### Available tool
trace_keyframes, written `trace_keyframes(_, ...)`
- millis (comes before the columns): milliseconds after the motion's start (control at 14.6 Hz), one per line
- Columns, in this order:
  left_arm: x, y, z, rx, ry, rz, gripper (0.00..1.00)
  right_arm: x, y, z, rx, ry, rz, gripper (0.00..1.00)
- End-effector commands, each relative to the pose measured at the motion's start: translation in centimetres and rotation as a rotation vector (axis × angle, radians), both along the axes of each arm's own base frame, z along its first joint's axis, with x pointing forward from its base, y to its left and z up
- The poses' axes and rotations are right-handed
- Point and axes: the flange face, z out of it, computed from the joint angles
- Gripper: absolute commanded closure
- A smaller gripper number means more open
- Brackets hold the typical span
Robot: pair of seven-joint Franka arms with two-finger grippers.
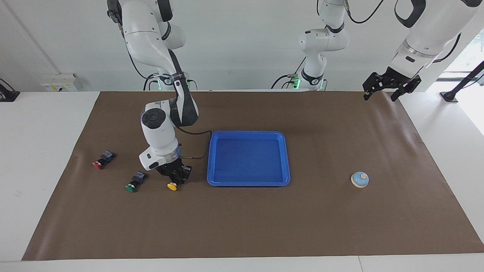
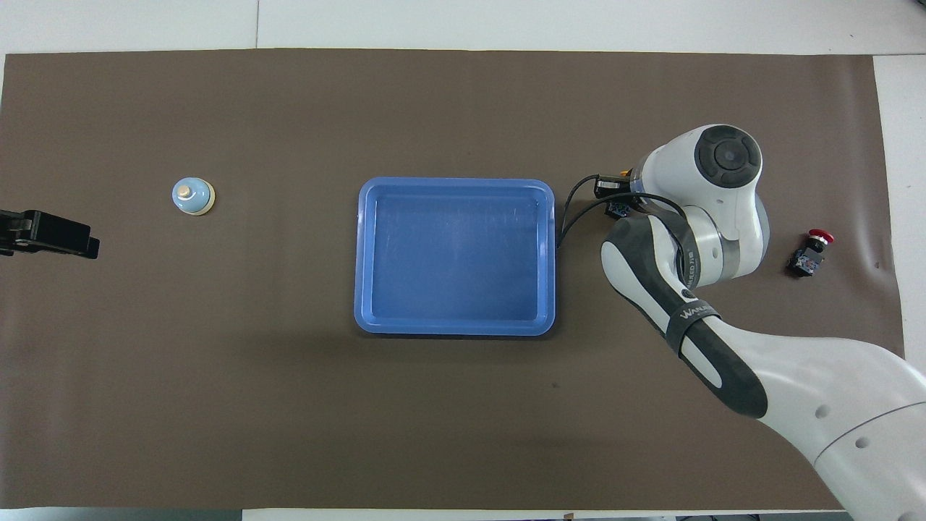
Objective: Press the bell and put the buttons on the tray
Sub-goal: 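Carry the yellow button into the blue tray with the right gripper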
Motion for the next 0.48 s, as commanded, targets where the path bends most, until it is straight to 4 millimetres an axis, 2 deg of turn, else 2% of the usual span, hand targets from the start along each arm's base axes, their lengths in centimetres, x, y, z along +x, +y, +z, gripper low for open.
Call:
trace_keyframes(0,-0.5,0.2,0.4,-0.006,-0.001,-0.003,0.0,1.5,3.3,5.9,-0.001,0.038,0.051,1.0)
trace_keyframes(206,-0.5,0.2,0.4,-0.006,-0.001,-0.003,0.0,1.2,8.7,10.5,0.016,0.075,0.099,1.0)
trace_keyframes(275,-0.5,0.2,0.4,-0.006,-0.001,-0.003,0.0,0.6,10.6,11.1,0.048,0.085,0.1,1.0)
trace_keyframes(412,-0.5,0.2,0.4,-0.006,-0.001,-0.003,0.0,-1.1,15.1,10.9,0.065,0.087,0.088,1.0)
